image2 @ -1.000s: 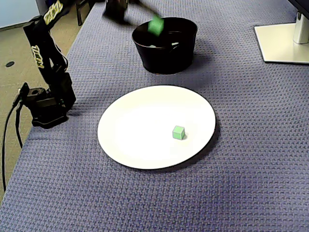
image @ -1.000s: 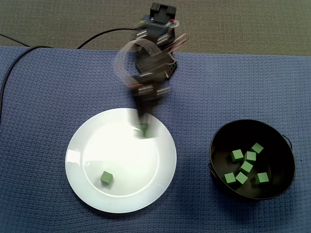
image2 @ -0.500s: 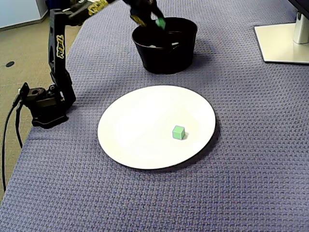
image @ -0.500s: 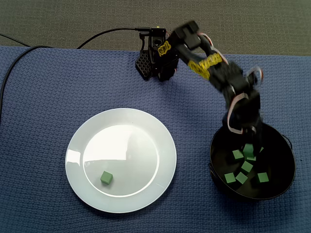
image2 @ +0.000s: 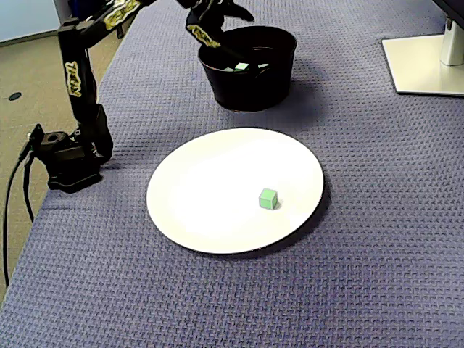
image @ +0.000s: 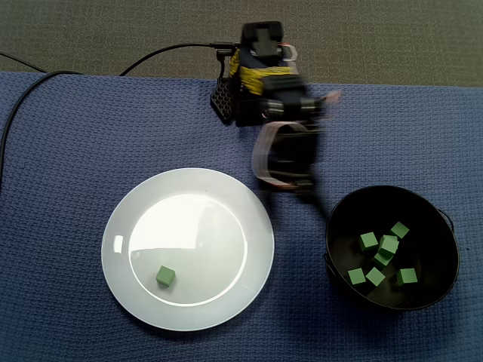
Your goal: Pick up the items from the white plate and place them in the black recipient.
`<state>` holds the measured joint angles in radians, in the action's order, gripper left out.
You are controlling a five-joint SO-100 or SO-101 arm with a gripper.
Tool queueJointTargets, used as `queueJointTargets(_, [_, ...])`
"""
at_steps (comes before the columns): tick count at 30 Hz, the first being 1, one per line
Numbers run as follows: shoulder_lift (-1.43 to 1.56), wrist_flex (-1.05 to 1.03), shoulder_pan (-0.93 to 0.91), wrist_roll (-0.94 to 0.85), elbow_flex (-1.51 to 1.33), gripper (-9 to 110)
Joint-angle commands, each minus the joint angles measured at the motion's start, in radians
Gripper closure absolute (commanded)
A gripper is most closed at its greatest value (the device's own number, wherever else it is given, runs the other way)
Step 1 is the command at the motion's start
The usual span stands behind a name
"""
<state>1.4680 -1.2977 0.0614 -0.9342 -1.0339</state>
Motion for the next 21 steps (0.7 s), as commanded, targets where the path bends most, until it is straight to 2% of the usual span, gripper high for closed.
queueJointTargets(1, [0.054, 0.212, -0.305, -0.322, -0.133, 62])
queueJointTargets(5, [-0.026, 0.502, -0.436, -0.457, -0.342, 63])
queueJointTargets(10, [-0.087, 0.759, -0.489, -0.477, -0.558, 64])
queueJointTargets(21, [-0.158, 1.083, -0.535, -0.508, -0.747, 67])
